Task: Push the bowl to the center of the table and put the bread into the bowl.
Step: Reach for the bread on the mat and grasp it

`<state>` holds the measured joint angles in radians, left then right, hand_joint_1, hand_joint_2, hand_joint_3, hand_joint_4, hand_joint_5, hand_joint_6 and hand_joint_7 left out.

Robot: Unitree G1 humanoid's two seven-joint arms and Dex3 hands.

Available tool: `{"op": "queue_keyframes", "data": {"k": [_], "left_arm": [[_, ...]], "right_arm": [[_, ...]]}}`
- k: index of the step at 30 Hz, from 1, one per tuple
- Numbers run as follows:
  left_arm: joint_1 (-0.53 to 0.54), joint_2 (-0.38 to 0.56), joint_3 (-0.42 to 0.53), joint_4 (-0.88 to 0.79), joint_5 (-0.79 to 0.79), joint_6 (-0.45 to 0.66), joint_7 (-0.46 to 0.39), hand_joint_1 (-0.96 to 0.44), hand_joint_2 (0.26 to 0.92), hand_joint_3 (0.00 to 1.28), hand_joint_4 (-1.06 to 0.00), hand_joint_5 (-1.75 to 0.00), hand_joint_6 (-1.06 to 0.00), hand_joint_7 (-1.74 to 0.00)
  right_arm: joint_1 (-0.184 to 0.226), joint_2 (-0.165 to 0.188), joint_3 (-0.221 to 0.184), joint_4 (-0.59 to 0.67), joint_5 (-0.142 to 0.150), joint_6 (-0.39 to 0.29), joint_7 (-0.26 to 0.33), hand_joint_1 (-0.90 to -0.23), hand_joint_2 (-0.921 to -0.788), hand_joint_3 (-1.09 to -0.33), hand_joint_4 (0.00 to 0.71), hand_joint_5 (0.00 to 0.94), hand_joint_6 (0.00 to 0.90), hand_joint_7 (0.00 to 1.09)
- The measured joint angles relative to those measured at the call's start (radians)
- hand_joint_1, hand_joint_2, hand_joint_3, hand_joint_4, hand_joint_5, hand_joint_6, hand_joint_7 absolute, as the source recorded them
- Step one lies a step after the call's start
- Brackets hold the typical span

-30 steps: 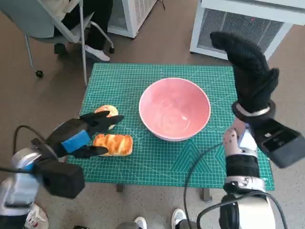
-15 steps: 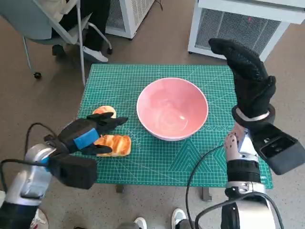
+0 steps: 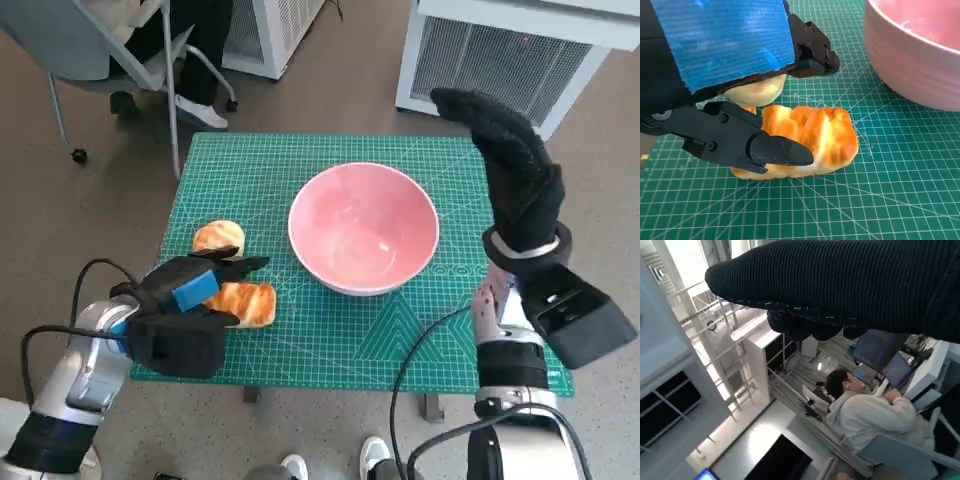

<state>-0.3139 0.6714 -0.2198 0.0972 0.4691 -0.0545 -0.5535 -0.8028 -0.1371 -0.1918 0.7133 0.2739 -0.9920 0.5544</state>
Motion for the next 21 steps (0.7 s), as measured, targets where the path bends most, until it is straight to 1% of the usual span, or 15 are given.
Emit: {"op": "queue_keyframes", "data": {"k": [4,7,8,9,11,12,13,15,16,17,19,20,21], "left_arm": [[-0.004,-0.009,-0.016,0.007,0.01,0.023,0.004,-0.42,0.921,0.11,-0.36,-0.02,-0.42,-0.04],[-0.012,-0.014,-0.031,0.009,0.029,0.046,0.004,-0.4,0.921,0.11,-0.38,-0.03,-0.46,-0.05],[-0.015,-0.016,-0.036,0.009,0.035,0.055,0.004,-0.38,0.921,0.1,-0.43,-0.05,-0.49,-0.07],[-0.017,-0.017,-0.039,0.009,0.038,0.063,0.004,-0.37,0.921,0.09,-0.44,-0.05,-0.5,-0.07],[-0.019,-0.019,-0.044,0.004,0.043,0.082,0.004,-0.33,0.921,0.08,-0.53,-0.08,-0.54,-0.09],[-0.019,-0.021,-0.046,0.002,0.045,0.09,0.004,-0.33,0.921,0.08,-0.54,-0.08,-0.55,-0.1],[-0.019,-0.022,-0.048,-0.001,0.046,0.097,0.004,-0.3,0.919,0.08,-0.61,-0.11,-0.58,-0.11],[-0.019,-0.024,-0.05,-0.006,0.046,0.107,0.004,-0.27,0.92,0.06,-0.68,-0.16,-0.61,-0.15],[-0.019,-0.025,-0.051,-0.007,0.046,0.109,0.004,-0.23,0.92,0.05,-0.7,-0.3,-0.62,-0.26],[-0.018,-0.025,-0.051,-0.007,0.044,0.108,0.006,-0.22,0.919,0.05,-0.69,-0.38,-0.62,-0.32],[-0.017,-0.025,-0.049,-0.006,0.039,0.102,0.012,-0.11,0.92,0.1,-0.67,-0.85,-0.54,-0.8],[-0.016,-0.025,-0.047,-0.005,0.036,0.093,0.018,-0.07,0.92,0.11,-0.66,-1.01,-0.53,-0.95],[-0.015,-0.025,-0.044,-0.003,0.031,0.085,0.024,-0.06,0.92,0.12,-0.66,-1.06,-0.53,-1.0]], "right_arm": [[0.002,-0.006,0.004,-0.002,-0.004,0.0,-0.012,-0.537,-0.921,-0.734,0.292,0.0,0.312,0.07],[0.004,-0.008,0.007,-0.002,-0.004,0.0,-0.018,-0.537,-0.921,-0.737,0.29,0.0,0.31,0.07],[0.005,-0.009,0.008,-0.002,-0.004,0.0,-0.02,-0.538,-0.921,-0.739,0.289,0.0,0.309,0.07],[0.005,-0.009,0.009,-0.002,-0.004,0.0,-0.021,-0.538,-0.921,-0.739,0.289,0.0,0.308,0.07],[0.005,-0.009,0.013,-0.002,-0.004,-0.001,-0.021,-0.538,-0.921,-0.74,0.287,0.0,0.307,0.07],[0.005,-0.009,0.014,-0.001,-0.004,-0.001,-0.021,-0.538,-0.921,-0.741,0.287,0.0,0.306,0.07],[0.005,-0.009,0.015,-0.001,-0.004,-0.002,-0.021,-0.537,-0.921,-0.741,0.287,0.0,0.306,0.07],[0.005,-0.011,0.016,0.0,-0.003,-0.003,-0.021,-0.537,-0.921,-0.741,0.287,0.0,0.305,0.07],[0.005,-0.012,0.017,0.001,-0.003,-0.003,-0.021,-0.537,-0.921,-0.742,0.286,0.0,0.306,0.07],[0.005,-0.012,0.018,0.001,-0.003,-0.003,-0.021,-0.536,-0.921,-0.742,0.286,0.0,0.306,0.07],[0.005,-0.012,0.019,0.001,-0.003,-0.004,-0.021,-0.534,-0.921,-0.743,0.286,0.0,0.306,0.07],[0.006,-0.012,0.019,0.002,-0.003,-0.004,-0.021,-0.533,-0.921,-0.743,0.286,0.0,0.307,0.07],[0.006,-0.012,0.02,0.002,-0.003,-0.004,-0.021,-0.532,-0.921,-0.744,0.285,0.0,0.307,0.07]]}}
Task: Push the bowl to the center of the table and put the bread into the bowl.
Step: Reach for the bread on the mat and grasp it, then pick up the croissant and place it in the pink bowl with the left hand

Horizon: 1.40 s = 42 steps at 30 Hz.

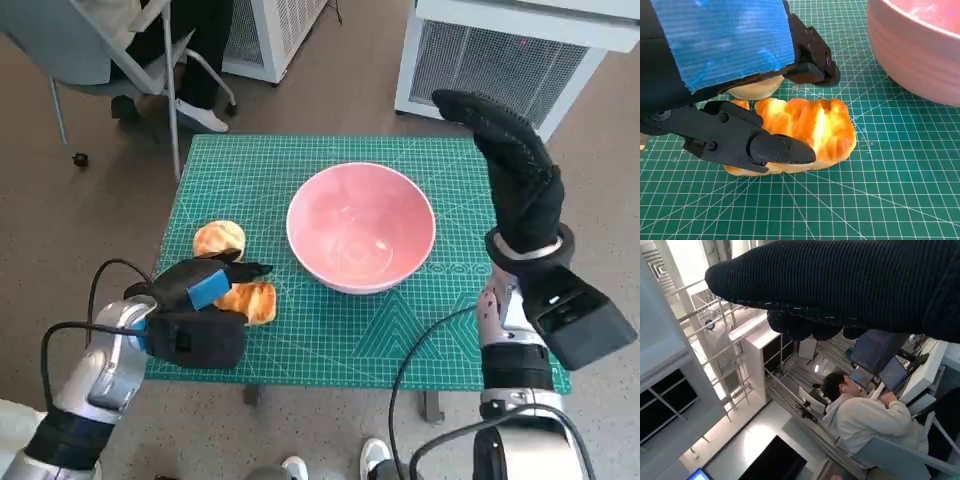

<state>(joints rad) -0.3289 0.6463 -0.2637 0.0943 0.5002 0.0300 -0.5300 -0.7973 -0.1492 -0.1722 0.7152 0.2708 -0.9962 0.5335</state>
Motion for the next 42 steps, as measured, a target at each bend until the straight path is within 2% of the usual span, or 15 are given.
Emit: {"op": "queue_keyframes", "data": {"k": [2,8,25,42], "left_arm": [[0.001,0.0,0.006,0.004,-0.012,-0.021,0.009,-0.02,0.92,0.11,-0.67,-1.18,-0.54,-1.1],[0.019,0.0,0.025,0.01,-0.061,-0.068,0.017,0.0,0.92,0.1,-0.68,-1.19,-0.57,-1.2],[0.034,0.011,0.122,-0.048,-0.132,-0.129,0.02,0.0,0.92,0.09,-0.7,-1.14,-0.55,-1.25],[0.011,0.01,0.195,-0.107,-0.148,-0.15,0.078,0.0,0.921,0.09,-0.71,-1.14,-0.56,-1.22]], "right_arm": [[0.0,0.0,0.001,0.0,0.0,0.0,0.0,-0.531,-0.921,-0.744,0.285,0.0,0.307,0.07],[0.0,-0.001,0.002,0.006,0.001,0.0,0.0,-0.533,-0.921,-0.745,0.285,0.0,0.308,0.07],[0.005,0.0,0.007,0.007,0.005,0.0,0.0,-0.536,-0.921,-0.746,0.282,0.0,0.306,0.08],[0.017,-0.001,0.006,0.004,0.012,0.001,0.0,-0.536,-0.921,-0.747,0.274,0.0,0.303,0.08]]}}
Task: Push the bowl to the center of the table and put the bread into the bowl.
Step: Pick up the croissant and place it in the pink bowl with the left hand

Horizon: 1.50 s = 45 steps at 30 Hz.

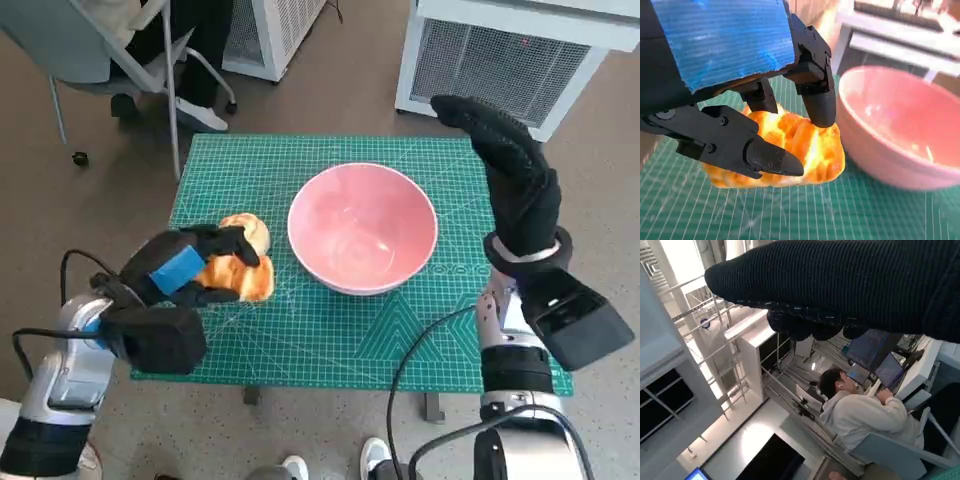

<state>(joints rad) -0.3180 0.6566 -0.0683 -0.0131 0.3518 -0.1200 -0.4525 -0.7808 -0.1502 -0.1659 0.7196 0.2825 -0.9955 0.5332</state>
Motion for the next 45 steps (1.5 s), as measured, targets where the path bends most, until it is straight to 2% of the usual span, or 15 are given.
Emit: {"op": "queue_keyframes", "data": {"k": [7,16,25,32,39,40,42,43,44,45], "left_arm": [[-0.09,-0.019,0.014,-0.037,0.0,0.02,0.019,0.0,0.92,0.05,-0.74,-1.09,-0.6,-1.2],[-0.267,-0.102,-0.018,-0.028,0.029,0.016,0.093,0.0,0.918,0.03,-0.78,-1.03,-0.63,-1.19],[-0.442,-0.224,-0.12,0.109,0.071,-0.005,0.133,0.0,0.918,0.02,-0.78,-1.02,-0.64,-1.19],[-0.526,-0.286,-0.189,0.248,0.098,-0.041,0.144,0.0,0.92,0.02,-0.79,-1.04,-0.63,-1.17],[-0.603,-0.346,-0.239,0.419,0.119,-0.059,0.149,0.0,0.921,0.08,-0.73,-1.09,-0.56,-1.26],[-0.611,-0.352,-0.244,0.437,0.12,-0.061,0.149,0.0,0.921,0.11,-0.69,-1.13,-0.52,-1.3],[-0.626,-0.361,-0.256,0.479,0.123,-0.065,0.148,0.0,0.921,0.23,-0.55,-1.27,-0.41,-1.42],[-0.634,-0.366,-0.263,0.505,0.124,-0.068,0.147,-0.06,0.911,0.21,-0.48,-1.14,-0.36,-1.3],[-0.643,-0.369,-0.27,0.527,0.124,-0.07,0.141,-0.14,0.912,0.17,-0.44,-0.84,-0.33,-1.03],[-0.649,-0.371,-0.276,0.548,0.124,-0.074,0.134,-0.2,0.914,0.15,-0.41,-0.7,-0.32,-0.91]], "right_arm": [[0.001,-0.001,-0.001,0.0,0.01,0.002,0.0,-0.534,-0.921,-0.748,0.274,0.0,0.302,0.08],[0.002,-0.002,0.0,0.0,0.01,0.003,0.0,-0.536,-0.921,-0.748,0.277,0.002,0.301,0.09],[0.006,-0.002,0.002,-0.004,0.006,0.003,-0.003,-0.539,-0.921,-0.749,0.278,0.001,0.299,0.09],[0.016,-0.005,0.003,-0.018,0.007,0.003,-0.009,-0.548,-0.921,-0.749,0.277,0.001,0.297,0.09],[0.026,-0.006,0.001,-0.034,0.008,0.009,-0.01,-0.546,-0.921,-0.75,0.276,0.0,0.294,0.09],[0.027,-0.006,0.0,-0.037,0.008,0.009,-0.012,-0.546,-0.921,-0.751,0.276,0.0,0.294,0.09],[0.029,-0.006,0.0,-0.043,0.006,0.009,-0.019,-0.544,-0.921,-0.753,0.275,0.0,0.293,0.09],[0.031,-0.007,-0.001,-0.048,0.004,0.01,-0.022,-0.543,-0.921,-0.753,0.275,0.0,0.293,0.09],[0.033,-0.007,-0.002,-0.052,0.001,0.01,-0.027,-0.542,-0.921,-0.753,0.275,0.0,0.292,0.1],[0.034,-0.008,-0.002,-0.055,-0.002,0.01,-0.031,-0.542,-0.921,-0.754,0.275,0.0,0.292,0.1]]}}
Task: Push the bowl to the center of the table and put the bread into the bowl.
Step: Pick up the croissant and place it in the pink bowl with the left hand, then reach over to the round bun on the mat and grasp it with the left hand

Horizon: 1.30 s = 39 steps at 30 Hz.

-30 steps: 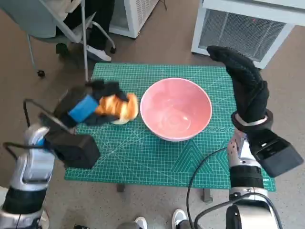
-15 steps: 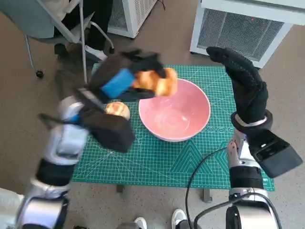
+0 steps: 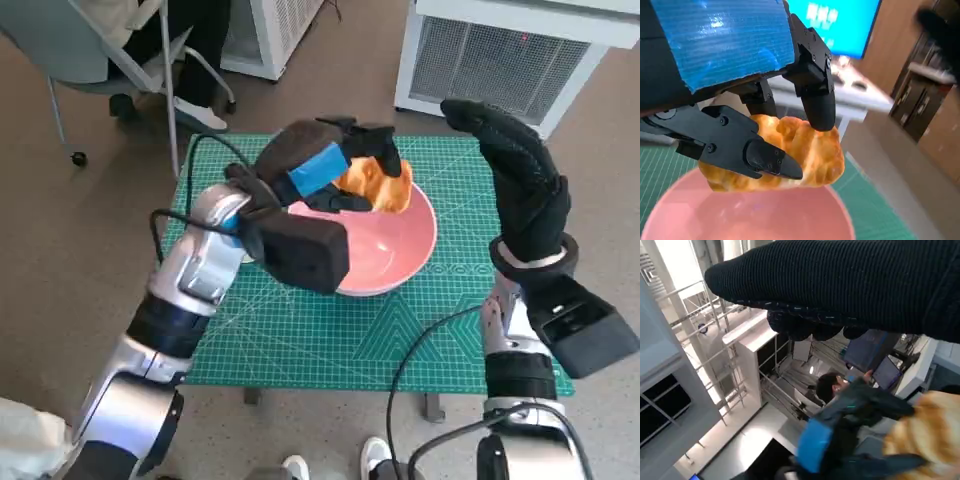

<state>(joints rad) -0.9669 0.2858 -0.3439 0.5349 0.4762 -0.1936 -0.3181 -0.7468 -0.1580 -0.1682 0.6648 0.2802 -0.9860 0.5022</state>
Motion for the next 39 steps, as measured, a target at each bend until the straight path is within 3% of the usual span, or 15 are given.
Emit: {"op": "queue_keyframes", "data": {"k": [2,6,11,17,30,39], "left_arm": [[-0.017,-0.003,-0.012,0.051,-0.003,-0.012,-0.03,-0.33,0.918,0.11,-0.34,-0.31,-0.28,-0.6],[-0.044,-0.003,-0.023,0.132,-0.016,-0.032,-0.11,-0.41,0.918,0.08,-0.22,-0.06,-0.29,-0.3],[-0.052,0.016,-0.023,0.161,-0.032,-0.056,-0.181,-0.45,0.921,0.07,-0.12,-0.01,-0.24,-0.19],[-0.048,0.045,0.012,0.148,-0.062,-0.083,-0.185,-0.43,0.921,0.08,-0.05,0.0,-0.2,-0.14],[0.048,0.223,0.166,-0.045,-0.17,-0.2,-0.185,-0.37,0.921,0.03,-0.25,-0.02,-0.36,-0.07],[0.146,0.365,0.235,-0.101,-0.179,-0.204,-0.194,-0.35,0.921,0.03,-0.29,-0.02,-0.39,-0.06]], "right_arm": [[0.004,-0.001,-0.001,-0.007,-0.005,0.0,-0.007,-0.541,-0.921,-0.755,0.275,0.0,0.292,0.1],[0.012,-0.004,-0.001,-0.018,-0.01,0.0,-0.017,-0.543,-0.921,-0.755,0.275,0.0,0.291,0.1],[0.021,-0.011,-0.001,-0.032,-0.008,0.004,-0.019,-0.547,-0.921,-0.757,0.275,0.0,0.289,0.1],[0.021,-0.018,0.002,-0.037,-0.007,0.009,-0.019,-0.549,-0.921,-0.758,0.275,0.0,0.287,0.11],[0.022,-0.016,0.013,-0.038,-0.007,0.011,-0.022,-0.55,-0.921,-0.757,0.275,0.0,0.283,0.12],[0.021,-0.016,0.012,-0.032,-0.003,0.011,-0.023,-0.55,-0.921,-0.754,0.276,0.001,0.28,0.12]]}}
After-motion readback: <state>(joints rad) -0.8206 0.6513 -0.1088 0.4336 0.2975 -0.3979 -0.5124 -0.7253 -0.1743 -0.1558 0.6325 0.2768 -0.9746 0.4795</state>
